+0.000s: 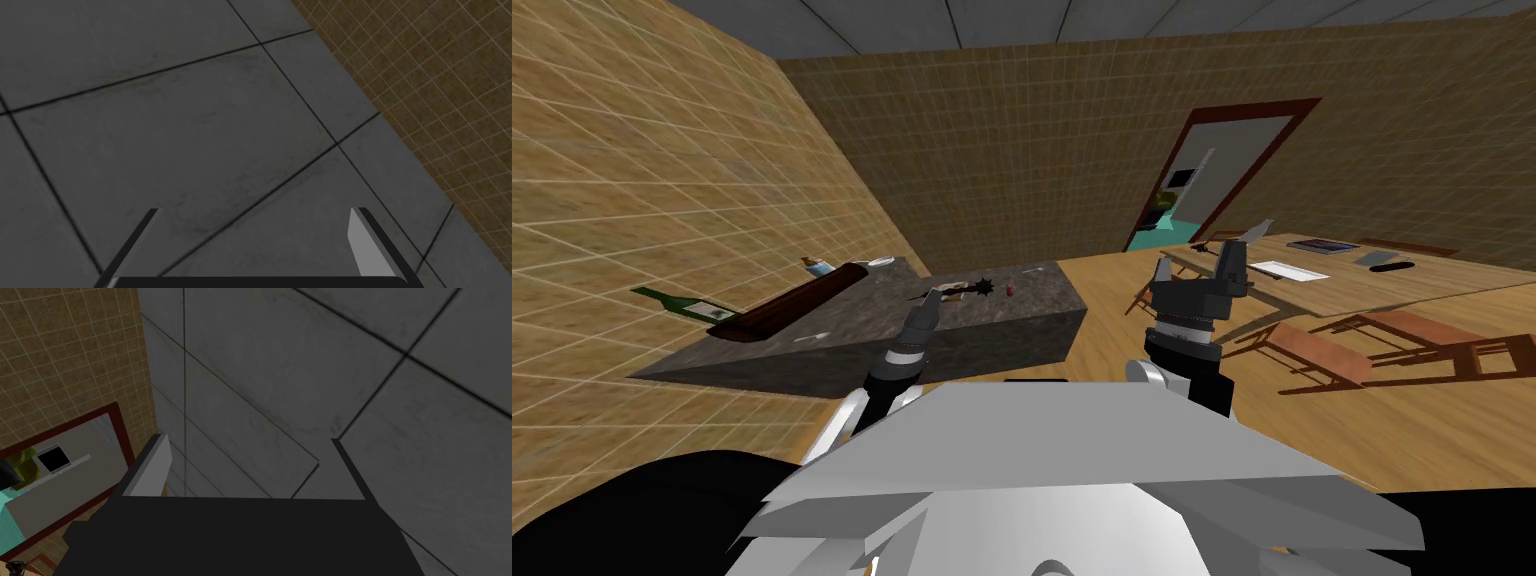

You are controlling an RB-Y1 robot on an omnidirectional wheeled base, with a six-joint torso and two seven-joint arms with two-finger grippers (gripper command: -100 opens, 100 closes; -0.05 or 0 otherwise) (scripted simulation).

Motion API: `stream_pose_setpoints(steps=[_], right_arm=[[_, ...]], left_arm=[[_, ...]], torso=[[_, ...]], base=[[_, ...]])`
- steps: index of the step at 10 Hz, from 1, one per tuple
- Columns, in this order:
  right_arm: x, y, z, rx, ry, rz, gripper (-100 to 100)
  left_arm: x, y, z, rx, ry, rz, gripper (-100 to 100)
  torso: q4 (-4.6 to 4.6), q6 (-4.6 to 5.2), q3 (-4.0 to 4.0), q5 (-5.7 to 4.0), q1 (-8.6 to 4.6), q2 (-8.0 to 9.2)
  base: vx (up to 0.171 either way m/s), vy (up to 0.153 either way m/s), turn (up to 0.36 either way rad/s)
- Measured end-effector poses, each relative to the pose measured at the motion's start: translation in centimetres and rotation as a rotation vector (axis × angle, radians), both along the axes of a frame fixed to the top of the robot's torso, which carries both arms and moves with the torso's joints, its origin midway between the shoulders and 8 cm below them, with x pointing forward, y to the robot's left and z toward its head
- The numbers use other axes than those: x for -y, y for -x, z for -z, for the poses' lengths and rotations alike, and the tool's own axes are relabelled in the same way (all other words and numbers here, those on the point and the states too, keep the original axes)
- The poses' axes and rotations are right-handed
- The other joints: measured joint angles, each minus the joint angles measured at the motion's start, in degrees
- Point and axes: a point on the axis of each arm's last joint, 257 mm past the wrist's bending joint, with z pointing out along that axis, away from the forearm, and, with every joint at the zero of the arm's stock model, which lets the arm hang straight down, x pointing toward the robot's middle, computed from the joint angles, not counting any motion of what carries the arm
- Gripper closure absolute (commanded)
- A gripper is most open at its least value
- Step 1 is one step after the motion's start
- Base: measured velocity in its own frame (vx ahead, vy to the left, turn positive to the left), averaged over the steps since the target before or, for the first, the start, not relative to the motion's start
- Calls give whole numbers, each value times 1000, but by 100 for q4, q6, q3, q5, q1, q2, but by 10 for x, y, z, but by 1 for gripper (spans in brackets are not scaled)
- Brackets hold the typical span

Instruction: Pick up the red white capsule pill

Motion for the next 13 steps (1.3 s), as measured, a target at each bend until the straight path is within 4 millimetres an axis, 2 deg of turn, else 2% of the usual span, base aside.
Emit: stream_pose_setpoints(steps=[5, 13], right_arm=[[0, 0, 0, 0, 0, 0, 0], [0, 0, 0, 0, 0, 0, 0]], left_arm=[[-2, 3, 30, -78, -255, -4, -100], [-16, 19, 99, -222, -674, 27, -100]], torso=[[-4, -5, -12, -1, -10, -23], [-7, -6, -20, -1, -9, -36]], base=[[-60, 54, -318], [-49, 36, -316]])
